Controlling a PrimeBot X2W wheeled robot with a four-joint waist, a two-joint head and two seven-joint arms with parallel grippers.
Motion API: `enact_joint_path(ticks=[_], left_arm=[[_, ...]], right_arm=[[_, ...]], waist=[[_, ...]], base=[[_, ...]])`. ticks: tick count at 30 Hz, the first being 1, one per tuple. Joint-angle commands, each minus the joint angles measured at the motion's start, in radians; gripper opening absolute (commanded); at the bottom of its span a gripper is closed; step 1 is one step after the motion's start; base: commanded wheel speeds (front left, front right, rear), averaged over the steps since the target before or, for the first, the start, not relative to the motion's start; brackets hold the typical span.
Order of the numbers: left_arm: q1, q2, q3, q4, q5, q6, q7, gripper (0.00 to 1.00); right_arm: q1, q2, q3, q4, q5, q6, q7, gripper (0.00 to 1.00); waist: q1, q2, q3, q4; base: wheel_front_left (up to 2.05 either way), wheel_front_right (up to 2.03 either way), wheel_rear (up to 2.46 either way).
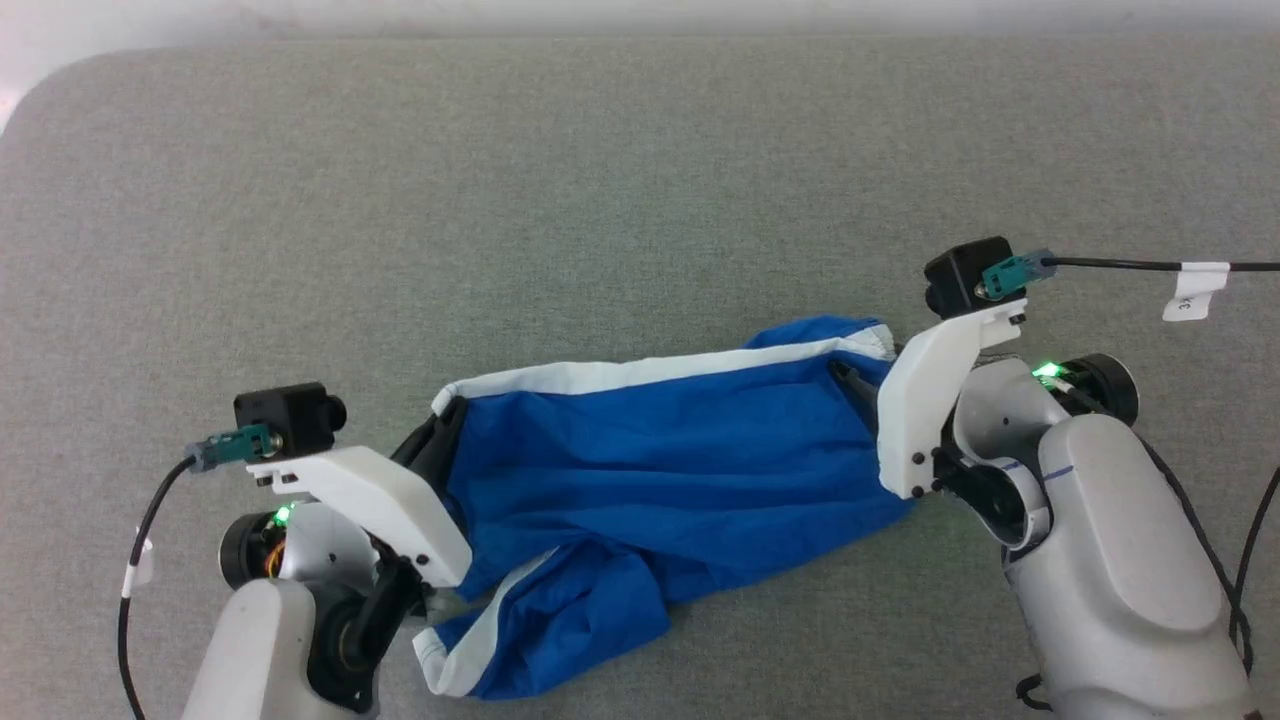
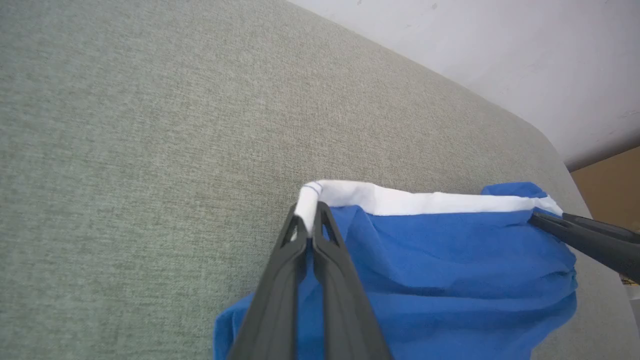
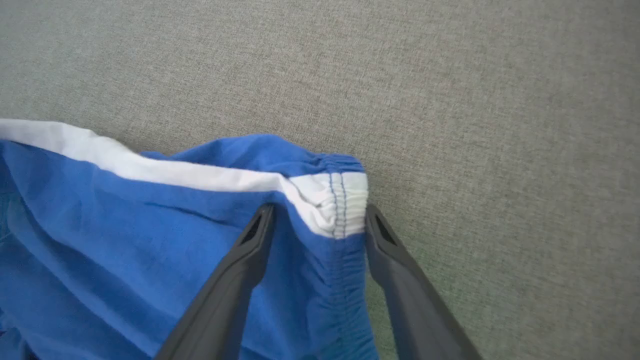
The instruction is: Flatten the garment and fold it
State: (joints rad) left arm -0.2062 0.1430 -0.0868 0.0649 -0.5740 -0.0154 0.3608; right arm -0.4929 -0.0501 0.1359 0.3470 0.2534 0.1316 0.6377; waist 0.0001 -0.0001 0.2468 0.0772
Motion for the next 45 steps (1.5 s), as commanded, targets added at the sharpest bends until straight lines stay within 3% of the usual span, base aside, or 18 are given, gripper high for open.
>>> enact_joint_path(ticks=[1, 2, 11, 16, 22, 30, 36, 45], left_arm=[[0.009, -0.001, -0.003, -0.005, -0.005, 0.004, 0.002, 0.0], [0.01, 0.0, -0.003, -0.005, -0.005, 0.004, 0.002, 0.0], [-0.001, -0.002, 0.007, -0.028, -0.02, 0.005, -0.02, 0.0], [-0.118, 0.019, 0.009, -0.025, -0.036, -0.018, 0.01, 0.0], [-0.36, 0.091, 0.007, 0.08, 0.006, -0.031, 0.05, 0.0], [-0.733, 0.15, -0.012, 0.314, 0.067, -0.053, 0.036, 0.0], [-0.966, 0.181, -0.012, 0.439, 0.124, -0.048, -0.069, 0.0], [-1.164, 0.195, 0.001, 0.522, 0.186, -0.039, -0.37, 0.0]], right_arm=[[-0.02, 0.0, 0.006, 0.005, -0.004, -0.001, -0.008, 0.26], [-0.022, 0.0, 0.01, 0.007, -0.005, -0.001, -0.009, 0.0], [-0.021, 0.0, 0.012, -0.035, 0.021, -0.001, -0.016, 0.0], [-0.066, 0.0, -0.018, -0.111, 0.072, -0.001, 0.04, 0.0], [-0.255, 0.0, -0.069, -0.123, 0.155, -0.001, 0.11, 0.0], [-0.618, 0.0, -0.112, 0.069, 0.176, -0.001, 0.085, 0.0], [-0.876, 0.0, -0.118, 0.255, 0.165, -0.001, -0.058, 0.0], [-1.12, 0.0, -0.103, 0.442, 0.154, -0.001, -0.461, 0.0]], waist=[[-0.0001, 0.0001, 0.001, 0.0], [-0.0001, 0.0001, 0.0, -0.001], [-0.0001, 0.0001, -0.045, -0.018], [-0.0001, 0.0001, -0.064, -0.027], [-0.0001, 0.0001, -0.038, -0.062], [-0.0001, 0.0001, 0.049, -0.097], [-0.0001, 0.0001, 0.117, -0.124], [-0.0001, 0.0001, 0.203, -0.141]], base=[[0.0, 0.0, 0.0], [0.0, 0.0, 0.0], [0.0, 0.0, 0.0], [0.0, 0.0, 0.0], [0.0, 0.0, 0.0], [0.0, 0.0, 0.0], [0.0, 0.0, 0.0], [0.0, 0.0, 0.0]])
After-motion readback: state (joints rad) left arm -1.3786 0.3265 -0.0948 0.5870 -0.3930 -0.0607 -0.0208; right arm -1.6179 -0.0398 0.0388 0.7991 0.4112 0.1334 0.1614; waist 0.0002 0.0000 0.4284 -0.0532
